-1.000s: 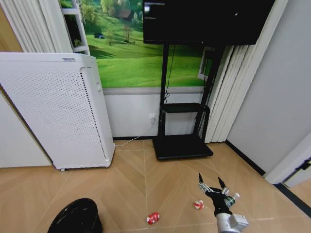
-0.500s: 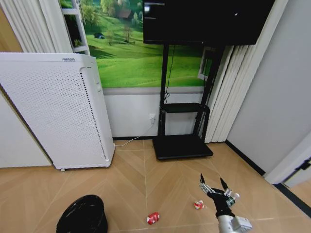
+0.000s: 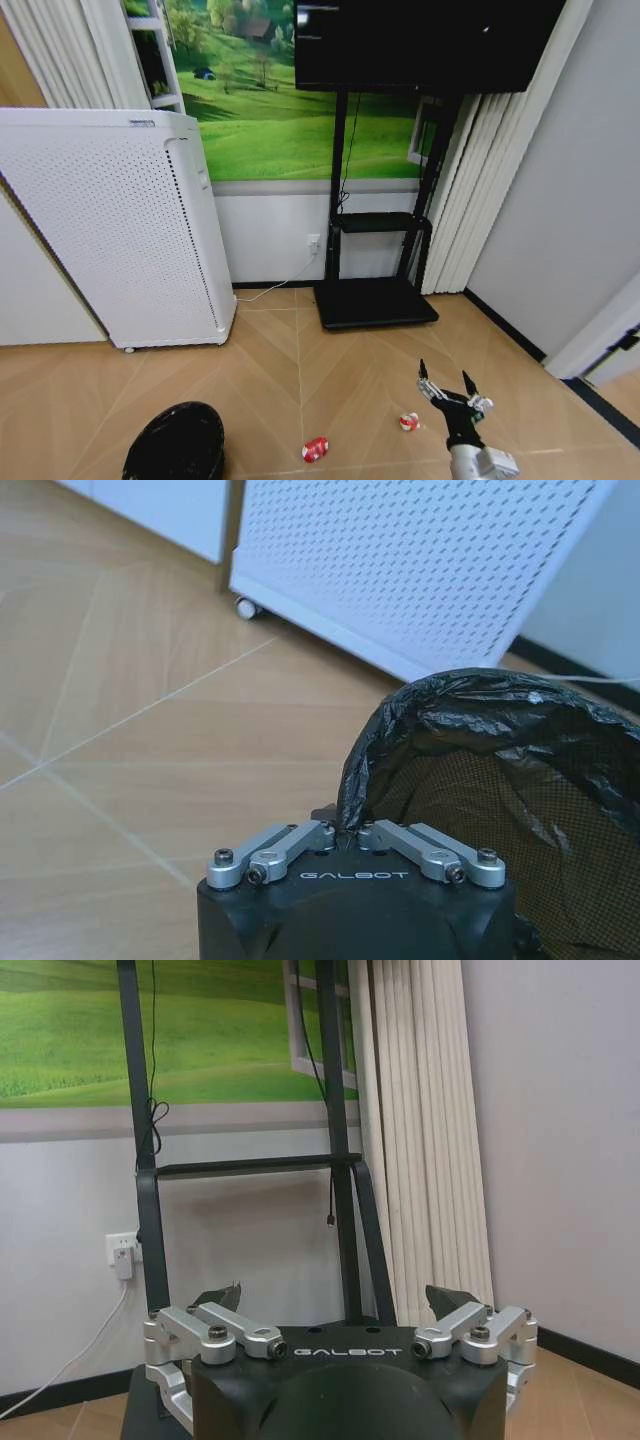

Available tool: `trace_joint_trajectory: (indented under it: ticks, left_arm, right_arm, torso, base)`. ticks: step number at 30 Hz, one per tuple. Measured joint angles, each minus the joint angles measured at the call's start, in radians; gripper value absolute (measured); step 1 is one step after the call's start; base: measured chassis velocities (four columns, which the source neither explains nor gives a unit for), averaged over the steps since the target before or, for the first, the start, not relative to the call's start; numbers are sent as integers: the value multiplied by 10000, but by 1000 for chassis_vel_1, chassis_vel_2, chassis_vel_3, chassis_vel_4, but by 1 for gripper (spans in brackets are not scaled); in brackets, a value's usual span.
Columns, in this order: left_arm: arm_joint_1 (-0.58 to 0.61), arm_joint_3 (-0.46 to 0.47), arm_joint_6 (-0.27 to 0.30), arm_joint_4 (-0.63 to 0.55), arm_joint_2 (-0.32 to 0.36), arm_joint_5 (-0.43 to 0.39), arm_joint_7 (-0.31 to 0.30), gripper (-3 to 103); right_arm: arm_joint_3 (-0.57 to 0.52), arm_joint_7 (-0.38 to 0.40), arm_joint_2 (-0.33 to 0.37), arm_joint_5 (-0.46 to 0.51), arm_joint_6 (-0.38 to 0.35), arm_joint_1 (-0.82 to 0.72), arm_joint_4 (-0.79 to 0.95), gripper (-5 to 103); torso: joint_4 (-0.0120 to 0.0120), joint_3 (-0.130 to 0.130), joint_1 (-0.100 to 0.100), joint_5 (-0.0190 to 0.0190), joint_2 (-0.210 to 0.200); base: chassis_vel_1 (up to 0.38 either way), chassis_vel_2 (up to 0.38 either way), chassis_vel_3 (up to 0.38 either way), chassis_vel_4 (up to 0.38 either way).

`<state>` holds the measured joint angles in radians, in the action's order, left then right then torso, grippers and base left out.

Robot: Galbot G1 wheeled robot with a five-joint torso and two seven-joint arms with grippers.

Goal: Pick up the trash bin and place the garbage on the floor into it.

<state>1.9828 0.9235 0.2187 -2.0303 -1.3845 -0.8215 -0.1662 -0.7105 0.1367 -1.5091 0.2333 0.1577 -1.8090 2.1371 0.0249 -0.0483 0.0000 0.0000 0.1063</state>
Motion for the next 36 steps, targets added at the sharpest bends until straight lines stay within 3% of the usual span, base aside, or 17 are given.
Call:
trace_joint_trajectory:
  ticks: [1, 4, 5, 7, 20, 30, 36]
  left_arm:
    - [0, 0, 0, 0, 0, 0, 0, 3]
    - [34, 78, -579, -142, -1, 201, 948, 3]
    - [34, 78, -579, -142, -1, 201, 948, 3]
    - [-9, 136, -1233, -151, -29, 804, 1452, 3]
    - [-53, 201, -1455, 42, -24, 1504, 1407, 3]
    - [-168, 130, -1456, 139, -135, 1971, 1446, 3]
    - [-205, 138, -1377, 138, -117, 2003, 1437, 3]
  right_arm:
    - [0, 0, 0, 0, 0, 0, 0, 100]
    - [-16, 84, -18, -479, -285, -19, 62, 100]
    - [-16, 84, -18, -479, -285, -19, 62, 100]
    - [13, 148, -20, -643, -362, -42, 65, 100]
    - [323, -330, 39, -802, -21, -115, -211, 100]
    - [548, -419, 260, -705, 33, 119, -654, 100]
    - [521, -484, 754, -412, 24, 512, -1331, 100]
  torso:
    - [0, 0, 0, 0, 0]
    - [0, 0, 0, 1, 0]
    - [0, 0, 0, 1, 0]
    - [0, 0, 0, 1, 1]
    - [-1, -1, 0, 3, 2]
    - [0, -1, -1, 0, 3]
    - [-1, -3, -1, -1, 3]
  base:
    - [0, 0, 0, 0]
    - [0, 0, 0, 0]
    - [0, 0, 0, 0]
    - [0, 0, 0, 0]
    - [81, 78, -76, -76]
    - [241, 238, -229, -256]
    - [315, 305, -311, -326]
